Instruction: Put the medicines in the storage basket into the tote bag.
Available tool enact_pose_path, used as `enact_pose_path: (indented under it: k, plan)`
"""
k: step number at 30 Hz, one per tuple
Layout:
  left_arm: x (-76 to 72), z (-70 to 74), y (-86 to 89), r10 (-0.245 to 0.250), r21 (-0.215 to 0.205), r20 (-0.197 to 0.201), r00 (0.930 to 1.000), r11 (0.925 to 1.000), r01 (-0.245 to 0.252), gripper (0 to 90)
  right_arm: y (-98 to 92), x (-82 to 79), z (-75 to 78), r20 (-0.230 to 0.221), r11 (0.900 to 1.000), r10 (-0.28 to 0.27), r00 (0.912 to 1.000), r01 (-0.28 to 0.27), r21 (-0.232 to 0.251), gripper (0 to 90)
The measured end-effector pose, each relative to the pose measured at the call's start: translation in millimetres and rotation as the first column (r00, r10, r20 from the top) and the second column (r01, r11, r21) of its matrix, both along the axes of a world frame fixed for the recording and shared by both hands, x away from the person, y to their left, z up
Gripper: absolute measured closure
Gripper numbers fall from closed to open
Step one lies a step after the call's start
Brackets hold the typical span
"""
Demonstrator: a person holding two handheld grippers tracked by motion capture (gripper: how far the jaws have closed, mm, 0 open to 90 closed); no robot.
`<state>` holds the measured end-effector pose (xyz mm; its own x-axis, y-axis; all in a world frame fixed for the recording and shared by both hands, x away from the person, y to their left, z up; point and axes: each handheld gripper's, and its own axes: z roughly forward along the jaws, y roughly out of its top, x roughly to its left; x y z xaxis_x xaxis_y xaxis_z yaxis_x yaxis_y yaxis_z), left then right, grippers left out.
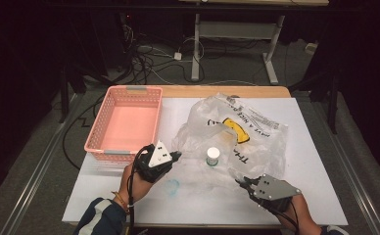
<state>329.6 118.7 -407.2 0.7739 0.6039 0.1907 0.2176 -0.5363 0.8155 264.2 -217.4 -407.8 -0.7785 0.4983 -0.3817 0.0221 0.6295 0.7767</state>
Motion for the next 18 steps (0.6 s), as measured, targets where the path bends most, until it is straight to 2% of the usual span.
enact_pose_path:
  k: [1, 2, 3, 4, 6, 8, 10, 12, 13, 14, 16, 18]
  plan:
    - [0.0, 0.0, 0.0, 0.0, 0.0, 0.0, 1.0, 1.0, 0.0, 86.4, -0.6, 0.5, 3.7, 0.019, 1.0, -0.008, 0.9998, 0.008, 0.012, 89.9]
    - [-0.1, 3.2, 0.8, 0.005, -0.018, 0.01, 0.9999, 0.9998, -0.004, 86.4, -1.2, 1.1, 7.1, 0.033, 1.0, -0.015, 0.9993, 0.014, 0.028, 89.9]
    - [-1.0, 9.3, 2.2, 0.004, -0.03, 0.029, 0.9996, 0.9995, -0.003, 86.4, -1.4, 1.4, 10.5, 0.056, 0.999, -0.021, 0.9982, 0.019, 0.03, 90.0]
    - [-1.0, 9.3, 2.2, 0.004, -0.03, 0.029, 0.9996, 0.9995, -0.003, 86.5, -1.8, 1.6, 14.1, 0.084, 0.999, -0.033, 0.9959, 0.031, 0.033, 90.0]
    - [-3.4, 16.8, 2.7, 0.021, -0.031, 0.08, 0.9966, 0.9993, -0.018, 86.4, -3.0, 3.2, 22.3, 0.113, 0.997, -0.051, 0.9924, 0.045, 0.055, 90.0]
    - [-4.1, 22.9, 2.7, 0.037, -0.041, 0.1, 0.9943, 0.9986, -0.033, 86.4, -4.5, 5.5, 31.0, 0.152, 0.995, -0.076, 0.9855, 0.065, 0.079, 90.0]
    - [-4.2, 26.5, 3.0, 0.038, -0.049, 0.109, 0.9933, 0.9983, -0.033, 86.4, -6.9, 9.5, 39.5, 0.175, 0.992, -0.091, 0.9803, 0.074, 0.102, 90.0]
    - [-4.1, 38.2, 2.7, 0.041, -0.065, 0.147, 0.9883, 0.9974, -0.032, 86.4, -10.3, 13.9, 47.2, 0.198, 0.988, -0.112, 0.9737, 0.088, 0.125, 90.0]
    - [-4.1, 38.2, 2.7, 0.041, -0.065, 0.147, 0.9883, 0.9974, -0.032, 86.4, -10.3, 13.9, 47.2, 0.198, 0.988, -0.112, 0.9737, 0.088, 0.125, 90.0]
    - [-2.7, 46.2, 2.9, 0.046, -0.09, 0.162, 0.9857, 0.9954, -0.032, 86.4, -15.4, 19.0, 55.1, 0.217, 0.984, -0.133, 0.9671, 0.103, 0.144, 90.0]
    - [-1.9, 50.1, 3.3, 0.051, -0.098, 0.171, 0.9839, 0.9946, -0.034, 86.4, -22.7, 25.0, 64.0, 0.206, 0.976, -0.155, 0.9663, 0.118, 0.181, 90.0]
    - [-0.1, 57.7, 4.4, 0.061, -0.113, 0.188, 0.9804, 0.9928, -0.04, 86.4, -28.8, 29.9, 72.7, 0.235, 0.971, -0.19, 0.9533, 0.147, 0.19, 90.0]
